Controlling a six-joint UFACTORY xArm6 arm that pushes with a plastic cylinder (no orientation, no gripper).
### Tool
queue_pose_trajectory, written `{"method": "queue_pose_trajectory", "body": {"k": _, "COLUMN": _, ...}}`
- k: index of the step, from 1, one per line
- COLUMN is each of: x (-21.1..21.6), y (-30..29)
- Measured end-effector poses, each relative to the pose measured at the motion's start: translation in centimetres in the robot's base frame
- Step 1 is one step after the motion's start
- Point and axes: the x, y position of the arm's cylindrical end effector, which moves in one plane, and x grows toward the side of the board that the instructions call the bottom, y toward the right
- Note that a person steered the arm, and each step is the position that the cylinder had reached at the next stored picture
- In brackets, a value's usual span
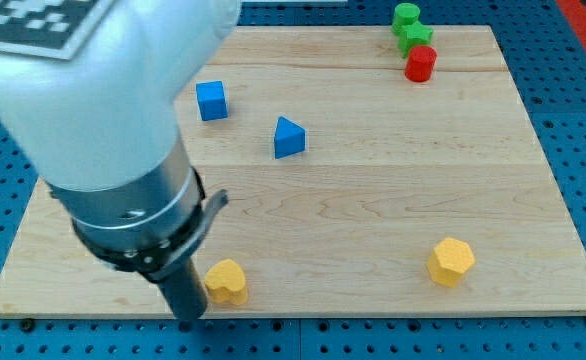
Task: Slide the yellow heart slightly up
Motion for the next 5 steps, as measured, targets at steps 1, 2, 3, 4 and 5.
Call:
{"method": "queue_pose_trajectory", "body": {"k": 1, "x": 0.0, "y": 0.2}}
{"method": "queue_pose_trajectory", "body": {"k": 2, "x": -0.1, "y": 0.2}}
{"method": "queue_pose_trajectory", "body": {"k": 3, "x": -0.3, "y": 0.5}}
{"method": "queue_pose_trajectory", "body": {"k": 4, "x": -0.3, "y": 1.2}}
{"method": "queue_pose_trajectory", "body": {"k": 5, "x": -1.6, "y": 1.4}}
